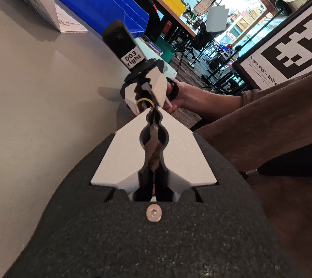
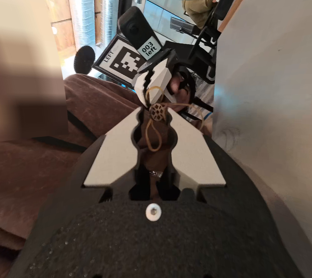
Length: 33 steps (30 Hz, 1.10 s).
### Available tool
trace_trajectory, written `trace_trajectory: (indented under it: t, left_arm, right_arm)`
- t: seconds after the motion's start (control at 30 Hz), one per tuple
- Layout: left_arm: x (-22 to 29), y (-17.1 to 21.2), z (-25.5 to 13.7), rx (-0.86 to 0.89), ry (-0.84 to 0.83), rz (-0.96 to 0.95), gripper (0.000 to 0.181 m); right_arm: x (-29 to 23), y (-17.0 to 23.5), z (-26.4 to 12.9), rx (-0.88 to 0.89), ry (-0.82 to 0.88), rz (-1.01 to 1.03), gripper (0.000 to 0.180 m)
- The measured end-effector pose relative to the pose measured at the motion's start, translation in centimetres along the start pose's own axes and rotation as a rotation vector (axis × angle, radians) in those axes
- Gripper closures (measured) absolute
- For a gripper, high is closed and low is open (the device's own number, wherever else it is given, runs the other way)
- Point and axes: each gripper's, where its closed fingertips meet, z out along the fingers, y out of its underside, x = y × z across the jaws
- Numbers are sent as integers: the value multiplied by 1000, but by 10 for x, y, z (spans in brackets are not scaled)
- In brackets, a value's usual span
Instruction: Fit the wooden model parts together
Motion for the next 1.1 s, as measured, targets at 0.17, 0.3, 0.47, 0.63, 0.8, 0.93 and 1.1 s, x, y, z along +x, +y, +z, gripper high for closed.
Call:
trace_trajectory:
  t: [0.17,0.3,0.47,0.63,0.8,0.93,1.1]
  left_arm:
    - [14,-9,-5,36,61,48,181]
    - [27,-13,-7,30,101,141,181]
    - [28,-10,-6,25,83,158,181]
    - [21,-11,-8,35,45,144,181]
    - [11,-17,-9,169,24,-66,181]
    - [10,-29,-12,356,140,-374,181]
    - [10,-30,-6,463,275,-639,181]
  right_arm:
    - [-9,4,1,-12,-98,69,144]
    - [-30,14,9,-68,-287,182,138]
    - [-31,11,18,-54,-283,127,159]
    - [-21,-2,8,24,-161,16,159]
    - [-26,-15,7,84,20,-356,159]
    - [-31,-27,5,162,104,-502,159]
    - [-37,-38,-2,244,126,-528,159]
